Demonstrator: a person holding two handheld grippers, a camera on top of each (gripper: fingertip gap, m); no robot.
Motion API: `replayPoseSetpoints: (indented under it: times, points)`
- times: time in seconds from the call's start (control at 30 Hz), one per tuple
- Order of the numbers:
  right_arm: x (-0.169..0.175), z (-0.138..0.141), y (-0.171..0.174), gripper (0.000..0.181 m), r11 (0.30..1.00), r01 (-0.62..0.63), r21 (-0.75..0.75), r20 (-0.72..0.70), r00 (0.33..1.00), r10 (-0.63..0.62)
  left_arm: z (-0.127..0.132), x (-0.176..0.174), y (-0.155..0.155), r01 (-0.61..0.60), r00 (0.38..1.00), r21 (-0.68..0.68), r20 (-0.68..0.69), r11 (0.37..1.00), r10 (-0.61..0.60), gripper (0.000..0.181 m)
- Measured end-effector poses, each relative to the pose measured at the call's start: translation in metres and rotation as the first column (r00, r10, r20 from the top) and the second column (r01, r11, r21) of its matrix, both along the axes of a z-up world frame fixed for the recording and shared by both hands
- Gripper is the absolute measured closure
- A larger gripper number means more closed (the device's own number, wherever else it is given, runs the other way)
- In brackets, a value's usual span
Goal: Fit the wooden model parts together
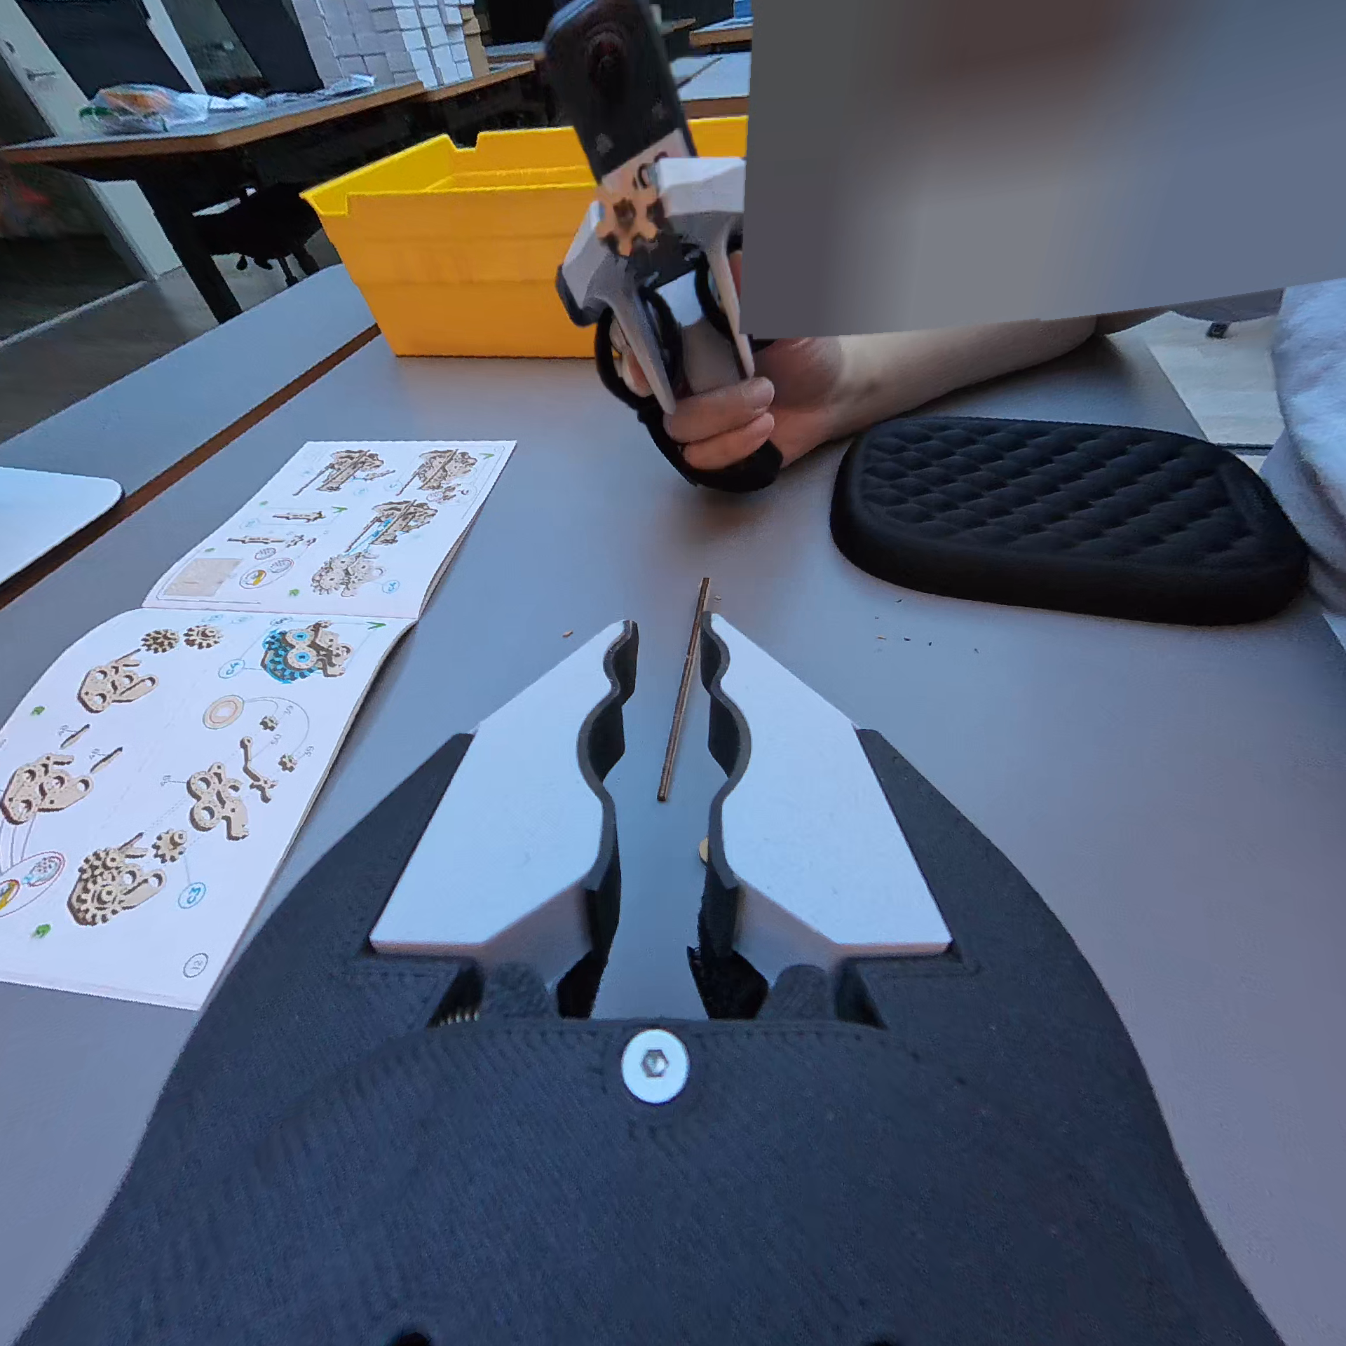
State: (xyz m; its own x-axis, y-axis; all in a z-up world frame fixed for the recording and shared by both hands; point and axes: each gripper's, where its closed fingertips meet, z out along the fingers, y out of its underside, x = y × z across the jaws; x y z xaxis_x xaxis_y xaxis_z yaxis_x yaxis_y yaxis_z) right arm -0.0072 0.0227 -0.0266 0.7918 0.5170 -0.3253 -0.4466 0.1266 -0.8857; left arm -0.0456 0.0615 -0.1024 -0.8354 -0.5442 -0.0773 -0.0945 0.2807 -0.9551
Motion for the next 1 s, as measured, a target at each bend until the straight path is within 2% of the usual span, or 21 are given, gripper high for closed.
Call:
replayPoseSetpoints:
  times: [0.03,0.13,0.33,0.57,0.73,0.83,0.9,1.0]
  points:
    - [0.002,-0.001,0.000,0.172,0.999,0.040,-0.004,0.045,0.998,-0.040,-0.002,0.001,0.000,-0.009,1.000,0.007,-0.005,1.000,0.009,0.167]
    - [0.004,-0.009,0.004,0.171,0.992,0.121,-0.034,0.148,0.982,-0.114,-0.001,0.003,-0.001,-0.021,1.000,0.003,-0.003,1.000,0.021,0.168]
    - [-0.007,-0.020,0.010,0.172,0.990,0.119,-0.076,0.229,0.968,-0.099,-0.003,0.005,0.001,-0.038,0.999,0.013,-0.012,0.999,0.039,0.170]
    - [0.000,-0.022,0.012,0.172,0.986,0.137,-0.098,0.203,0.972,-0.115,-0.018,0.002,0.017,-0.037,0.996,0.164,-0.073,0.986,0.049,0.168]
    - [0.005,-0.022,0.012,0.172,0.985,0.135,-0.107,0.166,0.979,-0.116,-0.030,-0.018,0.026,0.057,0.982,0.236,-0.190,0.970,-0.011,0.159]
    - [-0.006,-0.028,0.015,0.172,0.986,0.092,-0.142,0.215,0.975,-0.060,-0.037,-0.025,0.032,0.087,0.979,0.298,-0.203,0.950,-0.026,0.158]
    - [-0.022,-0.042,0.019,0.172,0.975,0.070,-0.210,0.349,0.937,0.008,-0.040,-0.032,0.036,0.117,0.969,0.315,-0.243,0.942,-0.040,0.159]
    - [-0.041,-0.058,0.031,0.171,0.956,0.102,-0.275,0.591,0.802,0.084,-0.042,-0.035,0.040,0.130,0.962,0.315,-0.270,0.940,-0.043,0.160]
